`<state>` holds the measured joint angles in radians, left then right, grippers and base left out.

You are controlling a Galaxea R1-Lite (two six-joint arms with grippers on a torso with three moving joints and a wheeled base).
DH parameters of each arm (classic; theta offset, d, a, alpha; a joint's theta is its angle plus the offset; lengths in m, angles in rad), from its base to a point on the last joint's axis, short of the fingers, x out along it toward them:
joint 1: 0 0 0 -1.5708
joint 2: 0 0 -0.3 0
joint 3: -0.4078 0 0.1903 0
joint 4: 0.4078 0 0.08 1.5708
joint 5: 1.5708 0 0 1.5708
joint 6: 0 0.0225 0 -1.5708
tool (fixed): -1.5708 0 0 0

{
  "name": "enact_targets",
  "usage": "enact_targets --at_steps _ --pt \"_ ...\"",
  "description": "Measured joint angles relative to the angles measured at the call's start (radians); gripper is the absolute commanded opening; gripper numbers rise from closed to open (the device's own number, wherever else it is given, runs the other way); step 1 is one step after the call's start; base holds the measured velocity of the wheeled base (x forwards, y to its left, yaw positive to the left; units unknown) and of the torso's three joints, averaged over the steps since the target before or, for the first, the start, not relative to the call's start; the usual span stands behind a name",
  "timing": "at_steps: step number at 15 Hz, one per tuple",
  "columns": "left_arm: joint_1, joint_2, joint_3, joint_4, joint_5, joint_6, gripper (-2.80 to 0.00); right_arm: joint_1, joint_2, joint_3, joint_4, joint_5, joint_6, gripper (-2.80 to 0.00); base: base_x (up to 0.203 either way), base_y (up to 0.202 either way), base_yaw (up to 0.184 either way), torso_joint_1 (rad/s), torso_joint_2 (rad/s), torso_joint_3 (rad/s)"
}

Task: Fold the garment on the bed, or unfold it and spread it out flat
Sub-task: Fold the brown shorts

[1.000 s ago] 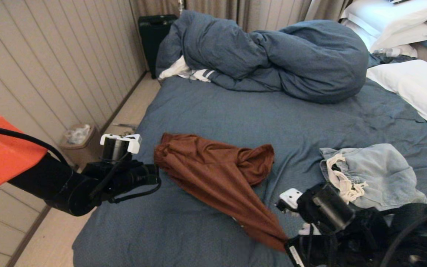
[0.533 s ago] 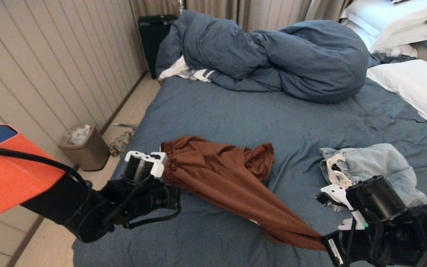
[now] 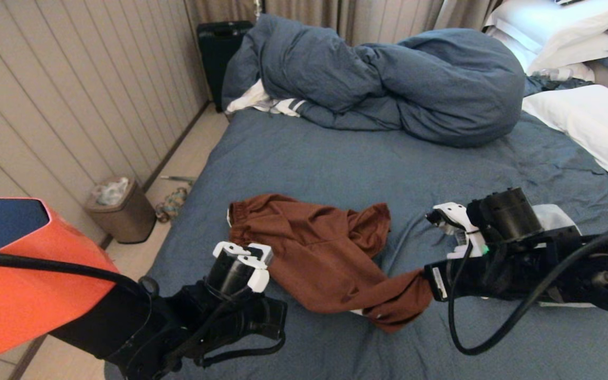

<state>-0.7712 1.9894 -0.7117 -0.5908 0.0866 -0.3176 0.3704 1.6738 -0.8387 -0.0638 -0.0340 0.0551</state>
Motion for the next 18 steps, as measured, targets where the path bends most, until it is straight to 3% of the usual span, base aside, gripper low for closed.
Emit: enact_targets --at_steps 4,10,15,18 --pt "-0.022 0.076 -0.039 0.001 0.013 0.038 -2.8 -0.008 0.056 -0.05 0.0 0.0 -0.001 -2.8 0.0 0.0 0.0 0.0 0.0 0.0" --pt "0.199 0.238 -0.33 0.061 0.036 0.163 -2.8 0.002 0.03 -0.023 -0.001 0.002 0.002 -2.8 0.0 0.0 0.0 0.0 0.0 0.0" --pt "0.338 0.366 -0.631 0.176 0.035 0.174 -2.8 0.025 -0.007 0.014 -0.001 0.016 0.006 -2.8 0.0 0.0 0.0 0.0 0.0 0.0" --pt "0.379 0.426 -0.795 0.261 0.034 0.162 -2.8 0.048 -0.026 0.035 -0.004 0.016 0.007 -2.8 0.0 0.0 0.0 0.0 0.0 0.0"
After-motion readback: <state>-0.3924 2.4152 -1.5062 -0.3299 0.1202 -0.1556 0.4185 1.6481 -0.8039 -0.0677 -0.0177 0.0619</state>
